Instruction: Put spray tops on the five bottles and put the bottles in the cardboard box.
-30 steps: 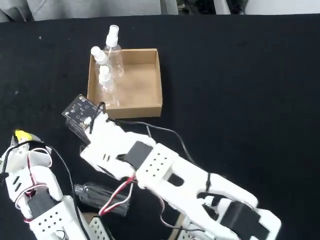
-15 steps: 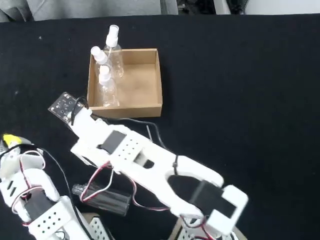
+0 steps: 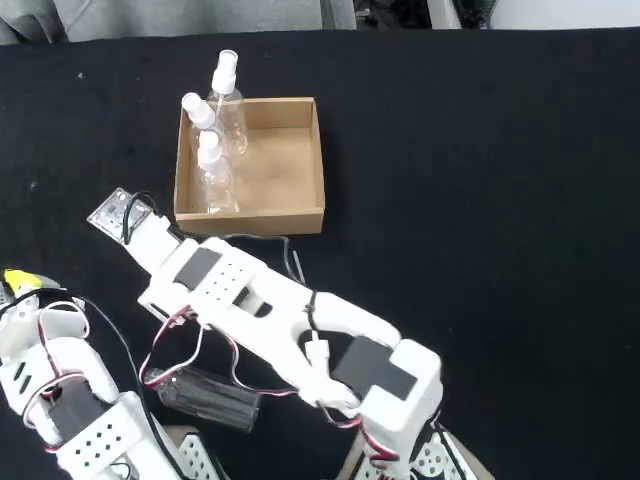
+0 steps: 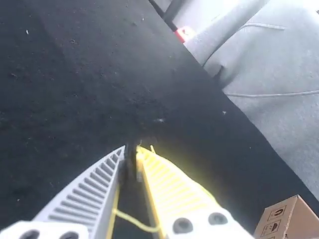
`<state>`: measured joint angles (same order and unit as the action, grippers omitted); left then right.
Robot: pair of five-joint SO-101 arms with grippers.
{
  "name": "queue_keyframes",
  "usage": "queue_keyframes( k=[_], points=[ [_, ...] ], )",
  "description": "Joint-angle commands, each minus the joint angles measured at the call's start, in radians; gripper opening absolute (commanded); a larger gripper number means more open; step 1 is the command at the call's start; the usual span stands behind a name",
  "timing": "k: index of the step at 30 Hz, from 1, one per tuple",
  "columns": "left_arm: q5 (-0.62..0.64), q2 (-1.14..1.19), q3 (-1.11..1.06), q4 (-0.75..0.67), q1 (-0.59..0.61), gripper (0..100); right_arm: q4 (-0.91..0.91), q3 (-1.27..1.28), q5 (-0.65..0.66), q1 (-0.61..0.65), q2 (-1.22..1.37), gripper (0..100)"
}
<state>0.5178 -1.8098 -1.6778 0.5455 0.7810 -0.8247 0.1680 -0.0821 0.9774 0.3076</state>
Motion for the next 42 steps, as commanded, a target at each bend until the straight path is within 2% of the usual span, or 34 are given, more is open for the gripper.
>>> queue_keyframes(
  k=[1,8,13,16,26,42],
  points=[
    [0.000,-0.014,-0.022,-0.025,0.010,3,-0.008,-0.074,0.002,0.012,0.015,31.1],
    [0.000,-0.014,-0.022,-0.023,0.010,3,-0.011,-0.111,0.000,-0.018,0.071,29.8],
    [0.000,-0.014,-0.022,-0.023,0.010,3,-0.005,-0.116,0.002,-0.040,0.073,17.1],
    [0.000,-0.014,-0.022,-0.023,0.010,3,-0.005,-0.116,0.002,-0.040,0.073,13.3],
    [-0.005,-0.014,-0.022,-0.023,0.005,3,-0.015,-0.107,0.002,-0.041,0.054,12.4],
    [-0.006,-0.008,-0.022,-0.023,0.001,3,-0.350,-0.094,0.003,-0.057,-0.153,12.4]
  ],
)
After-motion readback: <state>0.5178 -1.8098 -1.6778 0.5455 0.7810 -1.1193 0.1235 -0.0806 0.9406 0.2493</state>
